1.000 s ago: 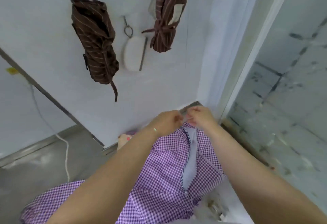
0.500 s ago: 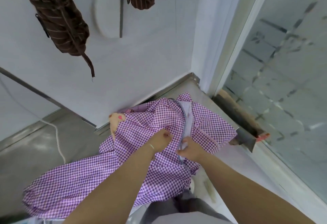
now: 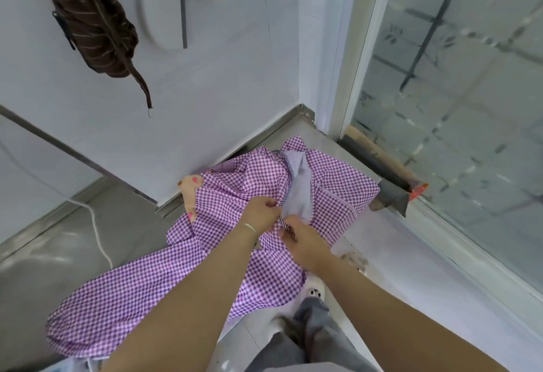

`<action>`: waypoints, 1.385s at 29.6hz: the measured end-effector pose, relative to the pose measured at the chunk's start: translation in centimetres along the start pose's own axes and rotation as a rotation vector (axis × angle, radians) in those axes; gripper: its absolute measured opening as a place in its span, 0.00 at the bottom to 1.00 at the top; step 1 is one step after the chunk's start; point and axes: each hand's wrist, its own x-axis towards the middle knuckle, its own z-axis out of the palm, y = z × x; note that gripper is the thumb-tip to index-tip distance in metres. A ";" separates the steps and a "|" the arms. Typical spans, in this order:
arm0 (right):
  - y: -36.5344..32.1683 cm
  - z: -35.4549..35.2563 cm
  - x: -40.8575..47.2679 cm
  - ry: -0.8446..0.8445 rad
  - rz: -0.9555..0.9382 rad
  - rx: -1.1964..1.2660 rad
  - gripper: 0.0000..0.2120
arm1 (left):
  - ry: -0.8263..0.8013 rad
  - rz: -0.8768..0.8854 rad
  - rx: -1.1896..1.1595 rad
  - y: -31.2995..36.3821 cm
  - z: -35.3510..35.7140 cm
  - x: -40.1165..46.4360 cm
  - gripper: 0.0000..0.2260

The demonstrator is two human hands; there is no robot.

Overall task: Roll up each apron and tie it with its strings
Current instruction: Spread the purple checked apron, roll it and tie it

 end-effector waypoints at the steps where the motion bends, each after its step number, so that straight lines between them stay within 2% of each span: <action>1: -0.1 0.1 -0.6 0.001 -0.004 0.013 0.10 | 0.055 0.025 -0.001 0.2 -0.1 -0.1 0.08; 3: 0.0 0.2 -1.4 -0.002 0.025 0.050 0.09 | 0.126 0.035 -0.110 0.6 -0.5 -0.7 0.14; 6: 1.1 0.3 -2.4 0.014 0.063 0.101 0.17 | 0.255 -0.016 -0.257 0.9 -1.9 -1.3 0.09; 7: 1.2 0.2 -3.2 0.016 0.085 0.106 0.17 | 0.296 -0.017 -0.289 0.8 -2.6 -1.7 0.11; 10: 1.6 -0.7 -4.2 -0.006 0.146 0.123 0.16 | 0.377 -0.027 -0.318 0.5 -4.4 -2.2 0.16; 12: 1.5 -1.5 -4.9 -0.021 0.174 0.085 0.12 | 0.370 0.053 -0.307 0.2 -5.1 -2.8 0.13; 14: 1.7 -2.0 -5.0 0.007 0.215 0.023 0.07 | 0.318 0.175 -0.105 -0.4 -5.6 -3.8 0.10; 16: 1.5 -2.1 -5.3 0.087 0.237 -0.045 0.09 | 0.285 0.210 0.322 -1.9 -6.3 -4.1 0.13; 19: 0.5 -2.1 -5.3 0.084 0.176 0.000 0.07 | 0.200 0.044 0.787 -3.6 -7.2 -4.5 0.17; 21: -0.6 -2.0 -5.1 0.013 0.131 0.006 0.07 | 0.192 -0.058 0.900 -4.3 -7.4 -5.2 0.23; 22: -1.2 -1.9 -4.9 -0.015 0.119 -0.012 0.08 | 0.228 -0.046 0.941 -4.6 -7.3 -5.5 0.27; 23: -1.6 -1.9 -4.8 -0.032 0.122 -0.008 0.09 | 0.290 0.021 1.008 -4.7 -7.0 -5.8 0.31; 25: -2.4 -2.1 -4.3 -0.050 0.149 0.117 0.07 | 0.431 0.301 1.103 -4.8 -6.4 -6.1 0.35; 27: -2.8 -2.5 -4.2 -0.064 0.194 0.258 0.04 | 0.433 0.591 1.016 -4.1 -5.4 -5.4 0.29; 29: -2.8 -3.0 -4.1 -0.085 0.234 0.336 0.06 | 0.287 0.690 0.787 -2.5 -3.8 -4.4 0.20; 31: -2.7 -3.5 -4.0 -0.115 0.262 0.376 0.05 | 0.130 0.544 0.506 -0.4 -2.5 -4.1 0.16; 34: -2.2 -4.5 -3.8 -0.160 0.328 0.502 0.09 | 0.004 0.254 0.189 2.8 -1.5 -2.2 0.17; 41: 0.2 -6.9 -2.5 -0.196 0.373 0.674 0.06 | -0.004 -0.080 0.060 5.1 -0.9 4.2 0.26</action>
